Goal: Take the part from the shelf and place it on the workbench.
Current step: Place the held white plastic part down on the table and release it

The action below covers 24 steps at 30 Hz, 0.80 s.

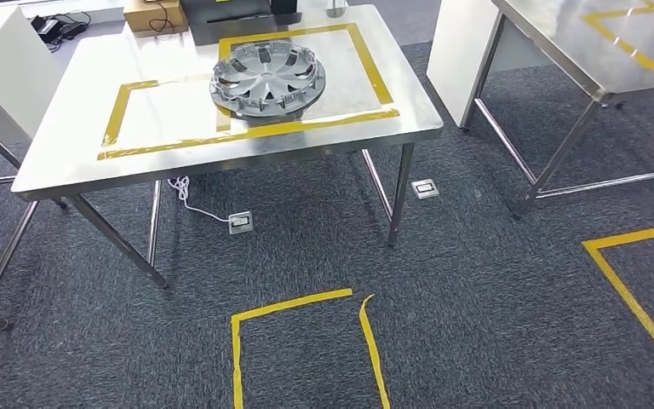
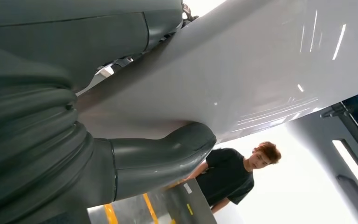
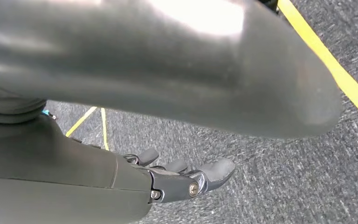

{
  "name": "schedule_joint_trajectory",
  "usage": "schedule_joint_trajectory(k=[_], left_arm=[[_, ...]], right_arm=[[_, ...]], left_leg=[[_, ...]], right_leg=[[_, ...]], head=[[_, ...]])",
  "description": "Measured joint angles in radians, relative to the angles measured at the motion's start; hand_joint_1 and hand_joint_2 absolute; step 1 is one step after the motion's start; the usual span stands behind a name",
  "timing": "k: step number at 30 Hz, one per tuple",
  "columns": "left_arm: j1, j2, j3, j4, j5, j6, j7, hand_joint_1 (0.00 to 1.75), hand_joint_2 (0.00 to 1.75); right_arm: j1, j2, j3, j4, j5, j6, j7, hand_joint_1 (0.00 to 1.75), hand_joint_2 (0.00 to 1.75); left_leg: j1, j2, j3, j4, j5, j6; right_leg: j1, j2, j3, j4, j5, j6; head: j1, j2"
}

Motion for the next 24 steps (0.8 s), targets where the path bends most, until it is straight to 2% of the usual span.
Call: schedule_joint_trajectory(k=[1,3,4,5,6,8,9,10,12,14,15,16,17,19,20,21,22,23,24], left_arm=[[-0.001,0.0,0.0,0.0,-0.002,0.0,0.0,1.75,1.75],[-0.002,-0.001,0.0,0.002,-0.006,0.0,0.0,1.75,1.75],[-0.001,-0.001,0.0,0.003,-0.009,0.0,0.0,1.75,1.75],[-0.001,-0.002,0.0,0.004,-0.011,0.0,0.001,1.75,1.75],[-0.001,-0.003,0.0,0.006,-0.013,0.0,0.001,1.75,1.75],[-0.003,-0.003,0.0,0.007,-0.015,-0.001,0.002,1.75,1.75],[-0.004,-0.003,0.0,0.007,-0.016,-0.001,0.002,1.75,1.75],[-0.005,-0.003,0.0,0.008,-0.016,-0.002,0.002,1.75,1.75],[-0.006,-0.004,0.0,0.008,-0.017,-0.003,0.003,1.75,1.75],[-0.006,-0.005,0.0,0.009,-0.018,-0.004,0.003,1.75,1.75],[-0.007,-0.005,0.0,0.008,-0.018,-0.004,0.003,1.75,1.75],[-0.007,-0.006,0.0,0.009,-0.019,-0.004,0.003,1.75,1.75],[-0.007,-0.007,0.0,0.009,-0.019,-0.004,0.003,1.75,1.75],[-0.005,-0.009,0.0,0.01,-0.02,-0.005,0.003,1.75,1.75],[-0.004,-0.01,0.0,0.01,-0.021,-0.005,0.003,1.75,1.75],[-0.003,-0.01,0.0,0.01,-0.022,-0.005,0.003,1.75,1.75],[-0.003,-0.01,0.0,0.01,-0.023,-0.006,0.003,1.75,1.75],[-0.002,-0.011,0.0,0.01,-0.024,-0.006,0.003,1.75,1.75],[-0.002,-0.011,0.0,0.011,-0.026,-0.006,0.002,1.75,1.75]], right_arm=[[0.0,0.0,0.0,0.0,0.0,0.0,0.0,0.0,0.0],[0.0,0.0,0.0,0.0,0.0,0.0,0.0,0.0,0.0],[0.0,0.0,0.0,0.0,0.0,0.0,0.0,0.0,0.0],[0.001,0.0,0.0,0.0,0.0,0.0,0.001,0.0,0.0],[0.001,0.0,0.0,0.0,0.0,0.0,0.001,0.0,0.0],[0.001,0.0,0.0,0.0,0.0,0.0,0.0,0.0,0.0],[0.0,0.0,0.0,0.0,0.0,0.0,0.0,0.0,0.0],[0.0,0.0,0.0,0.0,0.001,0.0,0.0,0.0,0.0],[-0.001,0.0,0.0,0.0,0.001,0.0,0.0,0.0,0.0],[-0.002,0.0,0.0,0.0,0.001,0.0,0.0,0.0,0.0],[-0.003,0.0,0.0,0.0,0.001,0.0,-0.001,0.0,0.0],[-0.004,0.0,0.0,0.0,0.001,0.0,-0.001,0.0,0.0],[-0.004,0.0,0.0,0.0,0.001,0.0,-0.001,0.0,0.0],[-0.002,0.0,0.0,0.0,0.001,0.0,-0.001,0.0,0.0],[-0.001,0.0,-0.001,0.0,0.001,0.0,0.0,0.0,0.0],[0.0,0.0,-0.001,0.0,0.001,0.0,0.0,0.0,0.0],[0.001,0.0,-0.001,0.0,0.001,0.0,0.0,0.0,0.0],[0.001,0.0,-0.001,0.0,0.001,0.0,-0.001,0.0,0.0],[0.001,0.0,-0.001,0.0,0.001,0.0,-0.001,0.0,0.0]], left_leg=[[-0.001,0.003,-0.023,0.047,-0.024,0.001],[-0.008,0.006,-0.094,0.185,-0.082,0.006],[-0.012,0.006,-0.126,0.241,-0.097,0.009],[-0.015,0.006,-0.143,0.266,-0.093,0.014],[-0.018,0.006,-0.141,0.251,-0.069,0.02],[-0.026,0.007,-0.09,0.13,0.005,0.036],[-0.03,0.008,-0.06,0.067,0.029,0.042],[-0.034,0.008,-0.04,0.024,0.039,0.047],[-0.04,0.006,-0.028,0.0,0.033,0.054],[-0.036,0.004,-0.026,-0.005,0.032,0.064],[-0.034,0.004,-0.022,-0.008,0.031,0.07],[-0.031,0.004,-0.018,-0.012,0.03,0.075],[-0.032,0.006,-0.016,-0.013,0.028,0.08],[-0.034,0.007,-0.013,-0.012,0.022,0.085],[-0.034,0.006,-0.011,-0.012,0.019,0.086],[-0.035,0.005,-0.007,-0.012,0.016,0.085],[-0.035,0.004,-0.002,-0.011,0.012,0.084],[-0.035,0.003,0.004,-0.011,0.007,0.081],[-0.036,0.002,0.009,-0.01,0.003,0.077]], right_leg=[[0.001,-0.002,0.002,-0.002,-0.001,-0.007],[0.008,-0.004,0.005,-0.002,-0.005,-0.018],[0.012,-0.004,0.007,-0.002,-0.008,-0.021],[0.016,-0.004,0.01,-0.001,-0.011,-0.024],[0.019,-0.004,0.015,-0.001,-0.014,-0.026],[0.023,-0.003,0.028,-0.001,-0.023,-0.026],[0.026,-0.002,0.032,0.0,-0.028,-0.022],[0.028,-0.002,0.034,0.0,-0.031,-0.017],[0.03,-0.002,0.034,-0.003,-0.034,-0.007],[0.03,-0.004,0.036,-0.002,-0.039,0.005],[0.03,-0.004,0.03,0.015,-0.05,0.01],[0.03,-0.004,0.012,0.054,-0.07,0.015],[0.029,-0.004,-0.02,0.112,-0.095,0.018],[0.027,-0.004,-0.099,0.241,-0.137,0.02],[0.027,-0.004,-0.125,0.273,-0.135,0.021],[0.027,-0.004,-0.132,0.266,-0.112,0.02],[0.027,-0.004,-0.119,0.222,-0.073,0.018],[0.027,-0.004,-0.092,0.151,-0.028,0.014],[0.029,-0.004,-0.064,0.083,0.003,0.01]], head=[[-0.001,0.0],[-0.002,0.0],[-0.002,0.0],[-0.002,0.0],[-0.002,0.0],[-0.002,0.0],[-0.002,0.0],[-0.001,0.0],[-0.001,0.0],[0.0,0.0],[0.002,0.0],[0.003,0.0],[0.005,0.0],[0.006,0.0],[0.006,0.0],[0.006,0.0],[0.006,0.0],[0.006,0.0],[0.006,0.0]])
